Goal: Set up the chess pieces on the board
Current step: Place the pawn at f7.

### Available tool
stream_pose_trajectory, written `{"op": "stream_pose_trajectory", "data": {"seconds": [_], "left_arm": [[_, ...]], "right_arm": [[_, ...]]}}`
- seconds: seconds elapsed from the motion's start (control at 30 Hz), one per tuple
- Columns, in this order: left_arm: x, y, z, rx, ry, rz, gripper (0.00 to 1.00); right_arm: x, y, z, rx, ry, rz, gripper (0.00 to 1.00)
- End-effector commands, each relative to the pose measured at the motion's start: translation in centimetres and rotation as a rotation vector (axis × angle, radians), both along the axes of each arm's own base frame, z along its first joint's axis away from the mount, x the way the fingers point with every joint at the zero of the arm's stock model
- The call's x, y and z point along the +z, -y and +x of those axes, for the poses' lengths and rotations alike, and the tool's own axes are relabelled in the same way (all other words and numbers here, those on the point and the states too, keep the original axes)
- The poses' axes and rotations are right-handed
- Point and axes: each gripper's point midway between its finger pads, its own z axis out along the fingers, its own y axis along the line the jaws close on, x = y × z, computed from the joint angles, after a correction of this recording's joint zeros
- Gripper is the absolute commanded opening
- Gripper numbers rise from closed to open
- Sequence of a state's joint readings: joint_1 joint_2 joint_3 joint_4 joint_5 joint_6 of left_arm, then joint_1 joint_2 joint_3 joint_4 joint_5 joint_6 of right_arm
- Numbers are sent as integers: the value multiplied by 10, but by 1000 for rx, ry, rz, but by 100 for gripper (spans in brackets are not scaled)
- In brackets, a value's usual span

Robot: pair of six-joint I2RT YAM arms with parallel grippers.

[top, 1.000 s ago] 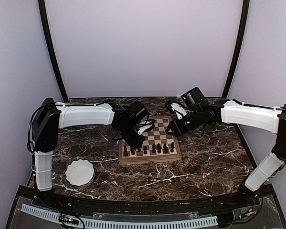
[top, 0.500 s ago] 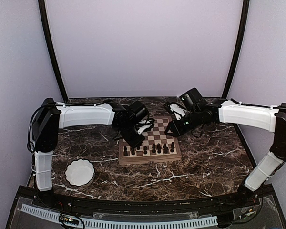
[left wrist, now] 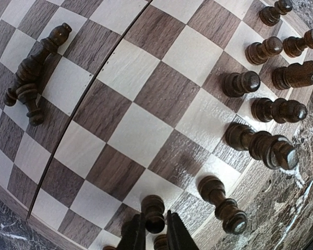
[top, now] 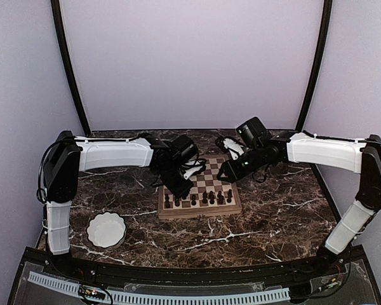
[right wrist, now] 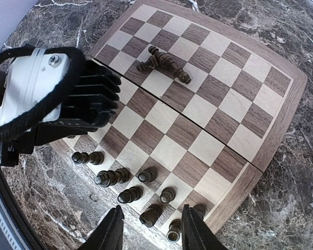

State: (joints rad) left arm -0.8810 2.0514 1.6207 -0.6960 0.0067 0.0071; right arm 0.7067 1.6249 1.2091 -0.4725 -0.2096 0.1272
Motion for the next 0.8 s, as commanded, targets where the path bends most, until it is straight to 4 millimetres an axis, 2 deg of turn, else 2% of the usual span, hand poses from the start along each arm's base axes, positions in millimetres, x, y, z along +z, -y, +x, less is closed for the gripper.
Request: {"op": "stream_pose_trajectory", "data": {"seconds": [0.0,0.6,0.77], "left_arm": [[8,11,-3,7,-21,-46,17],[8,14,2,25,-10,-60,18],[16,9,1,37,-13,-37,25]], "right_arm": [[8,-9,8,15,22,25,40],[5,-11,8,27,15,25,40],[7,-13,9,33,19,30,40]]}}
